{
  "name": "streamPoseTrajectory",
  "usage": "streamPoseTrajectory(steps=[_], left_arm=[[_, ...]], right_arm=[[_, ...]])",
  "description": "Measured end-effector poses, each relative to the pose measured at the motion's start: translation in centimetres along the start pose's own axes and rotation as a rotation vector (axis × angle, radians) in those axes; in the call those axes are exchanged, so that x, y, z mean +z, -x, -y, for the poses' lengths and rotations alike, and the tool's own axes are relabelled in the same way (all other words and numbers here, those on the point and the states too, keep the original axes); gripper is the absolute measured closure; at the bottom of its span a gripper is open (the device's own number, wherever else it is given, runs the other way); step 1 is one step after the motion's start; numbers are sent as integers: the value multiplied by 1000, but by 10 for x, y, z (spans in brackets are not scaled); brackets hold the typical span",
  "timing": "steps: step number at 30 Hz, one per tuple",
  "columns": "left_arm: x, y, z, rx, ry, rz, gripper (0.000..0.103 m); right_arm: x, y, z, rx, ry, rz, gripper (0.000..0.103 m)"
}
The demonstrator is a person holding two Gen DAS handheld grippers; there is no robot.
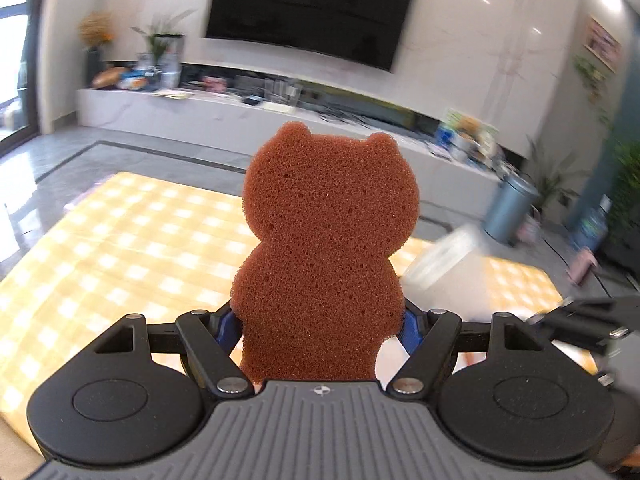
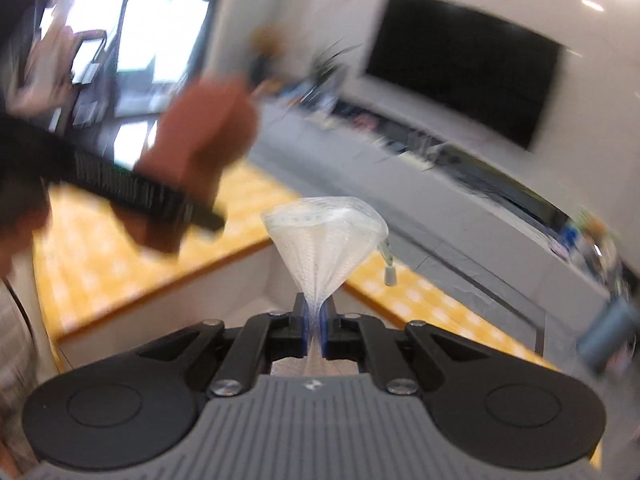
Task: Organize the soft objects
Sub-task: 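Carry the mesh bag over the box with the right tool and open it, then carry the sponge bear over the box and open the left tool to drop it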
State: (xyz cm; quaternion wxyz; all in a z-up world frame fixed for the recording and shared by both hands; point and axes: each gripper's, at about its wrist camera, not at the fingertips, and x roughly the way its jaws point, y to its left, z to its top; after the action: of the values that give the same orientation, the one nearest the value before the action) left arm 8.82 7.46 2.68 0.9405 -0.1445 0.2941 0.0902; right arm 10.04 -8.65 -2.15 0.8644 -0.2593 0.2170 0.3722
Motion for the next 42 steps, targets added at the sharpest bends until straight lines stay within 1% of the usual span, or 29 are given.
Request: streamPoseTrajectory(steps=[1,4,6,7,8,10,12,14,17,20,22,23,24,25,26,27,28,31,32,34,36,38,40,42], left_arm=[[1,-1,-5,9,9,9,18],[4,-8,-23,20,45,8,18],[2,-13,-29,15,53,6,18],[0,-12,-38,14,52,4,18],[-1,-12,-45,15,48,4,18],[-3,-18,-48,36,38,-4,18],[-6,-20,-51,62,37,-14,18],[-7,-20,-55,61,48,-27,18],[-6,-21,-62,39,81,-47,18],[-5,-21,-72,38,96,-57,18],[-5,-20,-77,47,108,-48,18],[-5,-18,-77,51,111,-46,18],[-5,-18,-79,54,114,-46,18],[-5,-19,-80,56,118,-48,18],[-5,-18,-81,58,122,-50,18],[-4,-20,-81,61,122,-55,18],[-5,-20,-80,63,117,-59,18],[-5,-21,-76,62,102,-62,18],[-5,-21,-75,58,98,-64,18],[-5,-21,-75,49,92,-62,18],[-5,-21,-72,41,85,-59,18],[-5,-21,-70,32,77,-58,18],[-4,-21,-67,24,71,-57,18],[-3,-21,-64,17,62,-51,18]], right_arm=[[3,-18,-4,20,65,-19,100],[2,-64,-22,76,321,-3,100],[1,-100,-29,75,461,-43,100],[1,-116,-31,80,490,-72,100],[1,-133,-32,99,491,-110,100],[-3,-160,-30,168,481,-189,100],[-17,-175,-35,218,529,-251,100],[-25,-187,-38,270,579,-301,100],[-24,-197,-37,348,545,-335,100],[-20,-200,-36,380,535,-340,100],[-17,-199,-33,418,504,-337,100],[-13,-204,-38,428,493,-332,99],[-13,-202,-38,424,492,-326,96],[-12,-200,-38,412,504,-324,90],[-12,-198,-39,388,531,-319,67],[-12,-196,-42,353,554,-305,45],[-11,-193,-41,322,554,-289,39],[-1,-184,-28,330,459,-280,38],[3,-182,-24,329,430,-267,36],[9,-182,-19,313,371,-257,35],[11,-183,-14,288,320,-283,36],[14,-189,-12,242,288,-321,37],[13,-189,-9,194,239,-314,37],[8,-184,-2,170,171,-305,37]])
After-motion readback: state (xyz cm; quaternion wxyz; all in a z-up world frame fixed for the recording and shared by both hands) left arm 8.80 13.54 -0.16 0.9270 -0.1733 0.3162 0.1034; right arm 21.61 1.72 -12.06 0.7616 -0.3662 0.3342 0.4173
